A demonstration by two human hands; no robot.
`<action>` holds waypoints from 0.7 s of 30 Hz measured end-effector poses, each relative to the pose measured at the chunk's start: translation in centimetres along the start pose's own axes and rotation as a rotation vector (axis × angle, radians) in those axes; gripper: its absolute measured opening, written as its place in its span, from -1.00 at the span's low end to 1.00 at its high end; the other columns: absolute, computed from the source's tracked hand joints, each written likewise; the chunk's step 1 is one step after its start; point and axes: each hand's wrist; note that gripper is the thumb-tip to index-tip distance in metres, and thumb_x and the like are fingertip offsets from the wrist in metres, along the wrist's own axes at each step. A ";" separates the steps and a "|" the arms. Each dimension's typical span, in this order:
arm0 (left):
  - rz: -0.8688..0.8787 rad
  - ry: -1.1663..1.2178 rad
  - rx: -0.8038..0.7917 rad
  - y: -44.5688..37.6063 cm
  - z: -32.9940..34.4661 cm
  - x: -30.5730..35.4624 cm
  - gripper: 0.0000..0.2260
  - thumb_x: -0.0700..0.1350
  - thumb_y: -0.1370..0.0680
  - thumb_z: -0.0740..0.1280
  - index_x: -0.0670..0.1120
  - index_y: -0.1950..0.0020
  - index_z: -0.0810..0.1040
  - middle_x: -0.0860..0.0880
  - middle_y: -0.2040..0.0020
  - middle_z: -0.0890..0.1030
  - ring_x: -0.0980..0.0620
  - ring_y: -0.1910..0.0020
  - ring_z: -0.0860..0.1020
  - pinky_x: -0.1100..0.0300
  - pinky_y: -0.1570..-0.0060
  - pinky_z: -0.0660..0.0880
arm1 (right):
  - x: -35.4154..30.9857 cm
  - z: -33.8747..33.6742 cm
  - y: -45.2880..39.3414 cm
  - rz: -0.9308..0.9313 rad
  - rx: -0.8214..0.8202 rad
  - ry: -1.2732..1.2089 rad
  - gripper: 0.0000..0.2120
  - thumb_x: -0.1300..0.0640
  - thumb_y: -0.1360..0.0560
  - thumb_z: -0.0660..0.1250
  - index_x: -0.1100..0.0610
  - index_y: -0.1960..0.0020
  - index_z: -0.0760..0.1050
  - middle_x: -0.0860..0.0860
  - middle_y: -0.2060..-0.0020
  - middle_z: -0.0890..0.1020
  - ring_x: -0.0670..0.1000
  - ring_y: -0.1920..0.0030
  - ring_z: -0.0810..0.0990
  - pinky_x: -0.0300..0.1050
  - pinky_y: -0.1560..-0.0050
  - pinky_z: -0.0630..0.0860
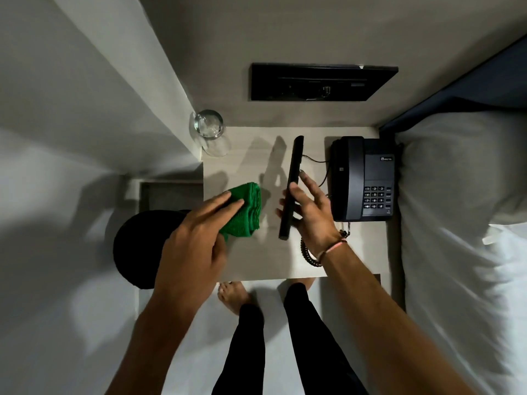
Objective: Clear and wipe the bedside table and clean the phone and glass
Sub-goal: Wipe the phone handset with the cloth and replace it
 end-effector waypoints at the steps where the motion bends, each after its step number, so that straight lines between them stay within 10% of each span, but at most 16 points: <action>1: -0.001 -0.028 0.005 0.1 0.4 -0.3 -0.41 -0.36 -0.44 0.19 0.02 -0.44 0.48 0.04 -0.47 0.44 -0.01 -0.42 0.45 0.06 -0.32 0.44 | -0.2 0.4 -0.4 -0.065 0.100 0.183 -0.51 0.16 -0.49 0.46 0.09 -0.38 0.44 0.11 0.09 0.67 0.05 0.11 0.66 0.09 -0.03 0.65; 4: 0.008 -0.110 0.033 0.2 1.6 -1.0 -0.42 -0.30 -0.43 0.17 -0.04 -0.45 0.47 -0.02 -0.49 0.42 -0.08 -0.47 0.39 -0.05 -0.24 0.52 | -0.5 1.1 -2.2 -0.229 0.359 0.726 -0.64 0.12 -0.35 0.59 0.16 -0.10 0.60 0.02 0.15 0.71 -0.05 0.19 0.67 -0.18 0.05 0.64; 12: 0.119 -0.201 0.176 0.1 4.6 -3.0 -0.52 -0.39 -0.50 0.16 -0.16 -0.40 0.51 -0.18 -0.43 0.49 -0.20 -0.42 0.44 -0.06 -0.18 0.58 | 0.0 2.7 -5.6 -0.249 0.464 1.447 -0.46 -0.18 -0.34 0.52 0.13 -0.16 0.54 0.11 -0.07 0.59 0.19 -0.06 0.62 0.14 -0.06 0.59; 21: 0.251 -0.186 0.220 -0.8 4.9 -3.1 -0.42 -0.54 -0.48 0.20 -0.22 -0.48 0.38 -0.19 -0.48 0.42 -0.14 -0.51 0.33 -0.12 -0.36 0.46 | 1.1 1.4 -6.0 -0.387 0.424 1.454 -0.38 -0.29 -0.42 0.40 0.15 -0.26 0.49 0.15 -0.19 0.53 0.18 -0.21 0.50 0.14 -0.12 0.56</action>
Point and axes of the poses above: each hand's wrist, its own y-axis away from the middle knuckle, its own z-axis out of the palm, x = y × z
